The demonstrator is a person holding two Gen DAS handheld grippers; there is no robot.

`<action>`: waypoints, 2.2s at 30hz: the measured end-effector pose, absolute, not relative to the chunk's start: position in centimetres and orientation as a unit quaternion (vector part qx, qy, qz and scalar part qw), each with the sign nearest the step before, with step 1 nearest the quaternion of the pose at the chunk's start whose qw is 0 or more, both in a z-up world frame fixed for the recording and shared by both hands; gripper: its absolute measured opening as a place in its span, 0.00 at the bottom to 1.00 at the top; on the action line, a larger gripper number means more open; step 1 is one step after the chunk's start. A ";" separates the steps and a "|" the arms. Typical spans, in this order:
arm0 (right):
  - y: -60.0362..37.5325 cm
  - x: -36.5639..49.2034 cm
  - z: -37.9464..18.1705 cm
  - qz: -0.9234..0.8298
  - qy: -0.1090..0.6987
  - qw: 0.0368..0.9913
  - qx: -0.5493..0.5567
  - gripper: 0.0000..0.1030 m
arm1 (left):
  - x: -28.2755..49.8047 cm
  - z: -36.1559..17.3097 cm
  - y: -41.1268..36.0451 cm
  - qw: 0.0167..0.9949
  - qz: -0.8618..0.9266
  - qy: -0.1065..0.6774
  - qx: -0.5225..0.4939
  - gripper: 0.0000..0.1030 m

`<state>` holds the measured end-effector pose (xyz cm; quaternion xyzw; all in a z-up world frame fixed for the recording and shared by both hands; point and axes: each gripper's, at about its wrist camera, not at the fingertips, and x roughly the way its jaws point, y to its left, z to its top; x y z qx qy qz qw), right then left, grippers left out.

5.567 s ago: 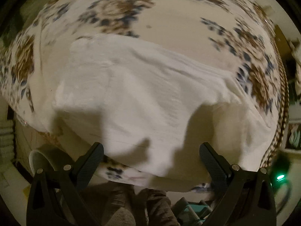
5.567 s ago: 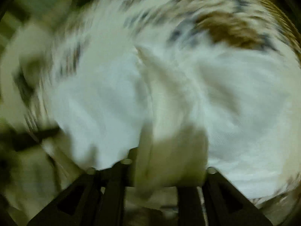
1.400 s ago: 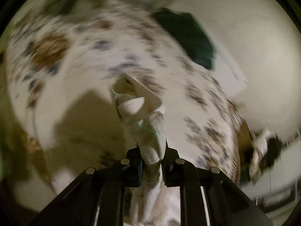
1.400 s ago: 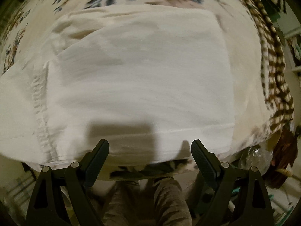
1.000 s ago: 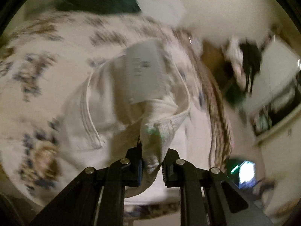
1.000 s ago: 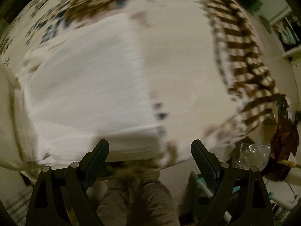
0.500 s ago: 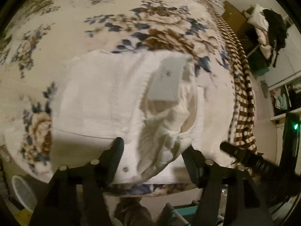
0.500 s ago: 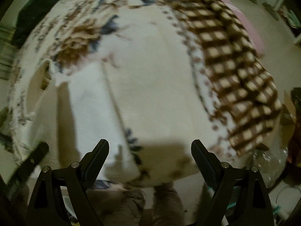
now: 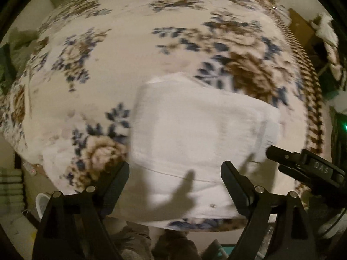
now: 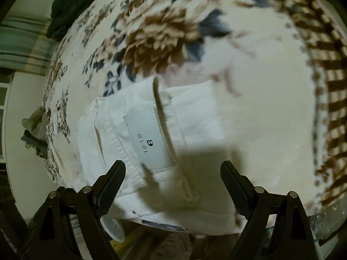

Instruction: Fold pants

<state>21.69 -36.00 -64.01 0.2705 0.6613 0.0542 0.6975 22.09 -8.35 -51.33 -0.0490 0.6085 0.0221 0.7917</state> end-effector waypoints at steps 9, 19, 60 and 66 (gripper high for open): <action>-33.2 23.2 -69.8 0.046 0.674 0.672 0.304 0.88 | 22.7 -54.0 -3.6 0.778 0.083 0.621 -0.056 0.83; -32.8 19.8 -61.7 0.023 0.587 0.771 0.247 0.11 | 23.6 -52.2 -2.7 0.790 0.063 0.606 -0.061 0.83; -42.1 8.1 -74.2 -0.046 0.539 0.593 0.596 0.65 | 23.5 -61.7 -8.1 0.688 -0.105 0.681 -0.227 0.83; -41.1 8.7 -73.5 -0.055 0.582 0.632 0.508 0.71 | 22.9 -62.2 -8.3 0.684 -0.118 0.683 -0.227 0.83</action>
